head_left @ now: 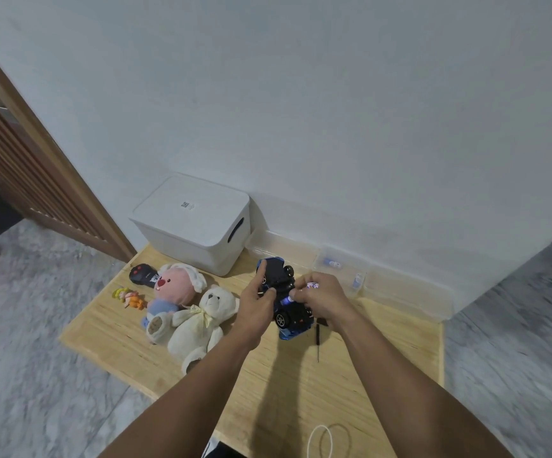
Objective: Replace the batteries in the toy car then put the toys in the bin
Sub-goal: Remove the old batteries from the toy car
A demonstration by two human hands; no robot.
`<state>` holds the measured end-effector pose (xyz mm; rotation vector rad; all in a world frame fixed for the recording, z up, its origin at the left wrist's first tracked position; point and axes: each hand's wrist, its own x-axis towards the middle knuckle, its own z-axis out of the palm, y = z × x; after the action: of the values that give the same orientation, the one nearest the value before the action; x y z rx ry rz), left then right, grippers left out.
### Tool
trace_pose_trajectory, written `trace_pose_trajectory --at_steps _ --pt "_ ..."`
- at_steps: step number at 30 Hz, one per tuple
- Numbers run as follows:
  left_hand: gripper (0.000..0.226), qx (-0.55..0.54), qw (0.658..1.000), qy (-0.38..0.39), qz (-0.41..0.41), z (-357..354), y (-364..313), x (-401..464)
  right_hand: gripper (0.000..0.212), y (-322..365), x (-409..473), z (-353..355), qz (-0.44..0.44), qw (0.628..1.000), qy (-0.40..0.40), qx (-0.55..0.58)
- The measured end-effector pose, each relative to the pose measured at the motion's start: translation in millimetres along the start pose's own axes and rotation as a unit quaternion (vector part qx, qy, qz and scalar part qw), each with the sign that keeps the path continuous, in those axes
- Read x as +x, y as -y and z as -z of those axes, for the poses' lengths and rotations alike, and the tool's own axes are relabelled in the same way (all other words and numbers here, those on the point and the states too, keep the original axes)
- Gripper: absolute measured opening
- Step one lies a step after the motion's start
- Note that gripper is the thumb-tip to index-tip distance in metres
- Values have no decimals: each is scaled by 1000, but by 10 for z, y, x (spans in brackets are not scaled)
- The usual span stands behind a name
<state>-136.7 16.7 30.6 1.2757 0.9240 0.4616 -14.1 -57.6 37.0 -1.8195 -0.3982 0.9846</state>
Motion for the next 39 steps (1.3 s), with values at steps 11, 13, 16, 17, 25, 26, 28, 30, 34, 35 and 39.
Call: trace_pose_trajectory --at_steps 11,13,16,17,25,26,28,30,34,35,39 --pt "77 -43 997 -10 57 95 -43 41 21 -7 25 173 -123 947 -4 296" --pt "73 -64 994 -16 81 112 -24 59 19 0 4 171 -121 955 18 272" --pt "42 -64 994 -19 89 132 -21 64 13 40 -13 149 -113 970 28 214" --pt "35 -61 994 -16 85 132 -29 54 16 51 -9 138 -116 971 26 205" --pt "32 -75 994 -19 81 177 46 92 15 37 13 19 -29 999 4 -17" --pt "33 -75 994 -14 79 173 42 92 15 31 16 -6 -23 999 -4 -25" --pt "33 -72 995 -6 75 171 23 83 14 21 12 -55 -11 999 -25 -34" --pt "30 -78 994 4 75 178 2 67 14 6 6 -80 -5 999 -42 -33" --pt "37 -119 988 42 87 190 -20 52 16 -4 4 -90 14 996 -64 -52" --pt "40 -130 986 47 93 188 -15 53 16 -9 10 -92 18 996 -69 -58" --pt "36 -161 977 86 113 197 13 48 23 -6 18 -101 25 994 -80 -65"
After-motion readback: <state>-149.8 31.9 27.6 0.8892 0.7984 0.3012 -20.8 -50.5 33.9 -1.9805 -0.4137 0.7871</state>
